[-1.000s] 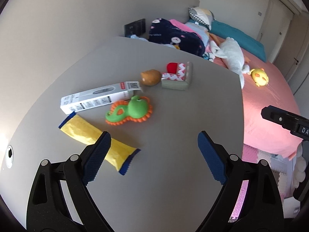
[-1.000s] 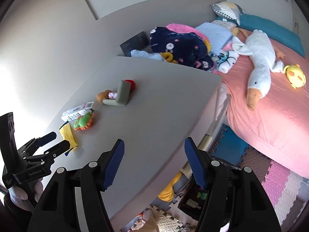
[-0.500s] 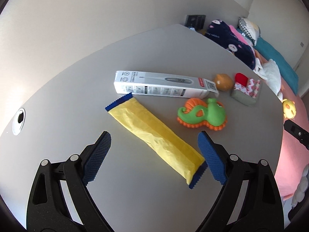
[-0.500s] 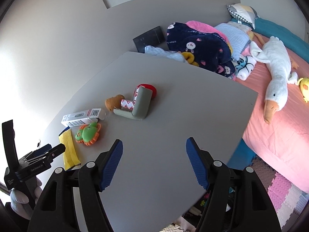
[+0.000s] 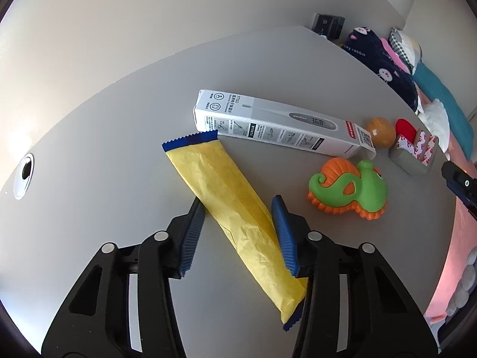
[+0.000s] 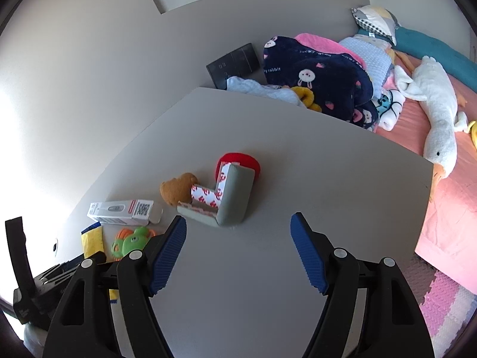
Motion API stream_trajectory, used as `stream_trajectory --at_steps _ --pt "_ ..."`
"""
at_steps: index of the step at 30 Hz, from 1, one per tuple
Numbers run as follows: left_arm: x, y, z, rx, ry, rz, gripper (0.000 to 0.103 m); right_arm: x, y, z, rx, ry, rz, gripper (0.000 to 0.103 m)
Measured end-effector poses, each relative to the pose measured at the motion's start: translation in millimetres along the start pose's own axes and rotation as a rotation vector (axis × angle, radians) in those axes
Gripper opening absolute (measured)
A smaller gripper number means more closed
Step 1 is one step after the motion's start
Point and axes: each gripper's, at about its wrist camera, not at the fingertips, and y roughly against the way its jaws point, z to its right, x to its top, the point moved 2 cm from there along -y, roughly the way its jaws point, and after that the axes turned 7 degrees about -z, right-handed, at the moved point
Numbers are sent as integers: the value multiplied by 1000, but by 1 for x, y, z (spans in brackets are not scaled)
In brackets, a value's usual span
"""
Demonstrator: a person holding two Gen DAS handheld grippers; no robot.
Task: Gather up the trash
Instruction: 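Grasp the yellow blue-ended packet with the left gripper while the right gripper grasps the grey corner guard, then carry the yellow packet and grey corner guard over the black bin and release both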
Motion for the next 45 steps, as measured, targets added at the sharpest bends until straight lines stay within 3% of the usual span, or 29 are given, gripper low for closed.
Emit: stream_trajectory --at_steps 2,7,15,17,30,45 --pt "1 -1 1 11 -16 8 34 3 -6 -2 -19 -2 1 73" --pt "2 1 -8 -27 7 20 25 10 -21 -6 -16 -21 -26 73" --pt "0 2 -18 -96 17 21 21 15 -44 -4 20 -105 -123 32" --pt "-2 4 -20 -114 21 27 18 15 -42 -6 24 -97 -117 29" --pt "-4 35 -3 -176 -58 96 14 -3 5 -1 35 -44 -80 28" --pt "-15 66 61 -259 -234 130 14 -42 69 36 -5 -109 -20 28"
